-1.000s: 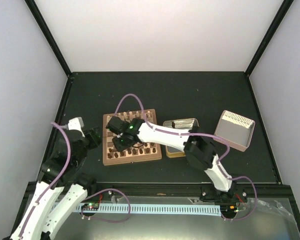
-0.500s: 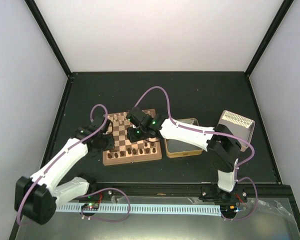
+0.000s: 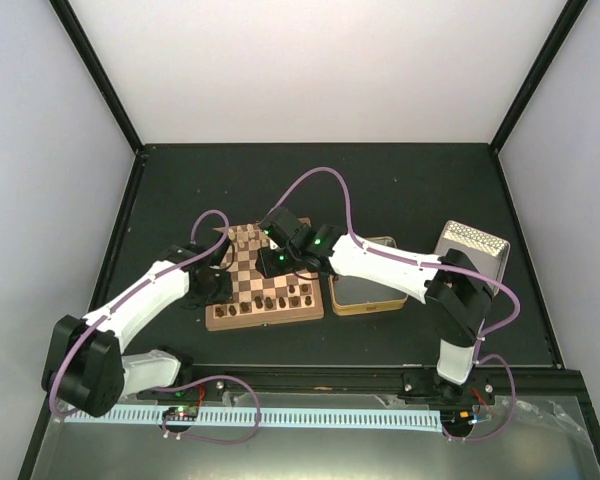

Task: Set up the chess pieces on the board
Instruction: Pick up the chess piece from the chessboard.

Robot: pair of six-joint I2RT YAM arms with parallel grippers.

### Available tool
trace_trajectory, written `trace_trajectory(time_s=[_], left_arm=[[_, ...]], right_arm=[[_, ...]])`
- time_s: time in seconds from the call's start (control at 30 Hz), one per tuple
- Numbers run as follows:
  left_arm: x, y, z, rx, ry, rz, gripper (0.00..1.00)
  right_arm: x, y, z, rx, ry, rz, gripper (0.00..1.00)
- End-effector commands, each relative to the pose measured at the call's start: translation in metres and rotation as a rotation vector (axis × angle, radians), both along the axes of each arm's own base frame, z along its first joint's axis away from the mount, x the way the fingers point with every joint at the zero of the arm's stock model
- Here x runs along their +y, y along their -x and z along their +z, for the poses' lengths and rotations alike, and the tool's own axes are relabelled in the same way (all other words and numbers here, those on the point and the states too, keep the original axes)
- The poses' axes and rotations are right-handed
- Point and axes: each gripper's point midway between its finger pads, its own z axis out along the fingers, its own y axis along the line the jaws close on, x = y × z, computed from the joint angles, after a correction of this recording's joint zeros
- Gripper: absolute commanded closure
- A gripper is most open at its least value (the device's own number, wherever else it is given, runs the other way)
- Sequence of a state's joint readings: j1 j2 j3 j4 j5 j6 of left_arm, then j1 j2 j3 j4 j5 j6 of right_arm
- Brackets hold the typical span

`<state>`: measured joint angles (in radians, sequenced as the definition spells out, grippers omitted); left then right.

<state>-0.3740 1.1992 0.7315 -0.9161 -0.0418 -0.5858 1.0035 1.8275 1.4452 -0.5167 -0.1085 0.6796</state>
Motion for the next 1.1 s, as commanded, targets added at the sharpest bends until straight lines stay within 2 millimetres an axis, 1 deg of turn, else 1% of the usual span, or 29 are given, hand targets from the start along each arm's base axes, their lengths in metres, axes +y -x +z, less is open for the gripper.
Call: trace_trajectory(time_s=[0.0, 0.2, 0.4, 0.5, 0.57, 0.7, 0.8, 0.87, 1.0, 1.07], left_arm=[[0.002, -0.009, 0.005, -0.014, -0.012, 0.01, 0.78], [0.001, -0.011, 0.001, -0.005, -0.016, 0.003, 0.86], [0.0, -0.015, 0.003, -0.02, -0.018, -0.005, 0.97], [0.0, -0.018, 0.007, -0.034, -0.016, -0.009, 0.98], [-0.002, -0.02, 0.012, -0.048, -0.007, -0.014, 0.98], [-0.009, -0.024, 0.026, -0.089, 0.035, -0.026, 0.98], [-0.013, -0.025, 0.038, -0.109, 0.065, -0.03, 0.98], [-0.017, -0.026, 0.045, -0.123, 0.088, -0.034, 0.98], [-0.023, -0.026, 0.059, -0.142, 0.131, -0.045, 0.98], [-0.028, -0.026, 0.065, -0.143, 0.159, -0.052, 0.98]], right_arm=[[0.001, -0.002, 0.014, -0.031, -0.034, 0.011, 0.7], [0.0, -0.002, 0.013, -0.029, -0.033, 0.011, 0.7], [-0.001, -0.002, 0.014, -0.032, -0.033, 0.007, 0.71], [0.0, 0.0, 0.013, -0.026, -0.043, 0.014, 0.71], [0.003, 0.004, 0.012, -0.01, -0.07, 0.032, 0.7], [0.015, 0.014, 0.012, 0.078, -0.204, 0.08, 0.67], [0.02, 0.018, 0.013, 0.12, -0.264, 0.095, 0.57], [0.023, 0.019, 0.016, 0.124, -0.283, 0.099, 0.52], [0.027, 0.021, 0.016, 0.14, -0.321, 0.107, 0.5], [0.03, 0.022, 0.013, 0.161, -0.341, 0.109, 0.5]])
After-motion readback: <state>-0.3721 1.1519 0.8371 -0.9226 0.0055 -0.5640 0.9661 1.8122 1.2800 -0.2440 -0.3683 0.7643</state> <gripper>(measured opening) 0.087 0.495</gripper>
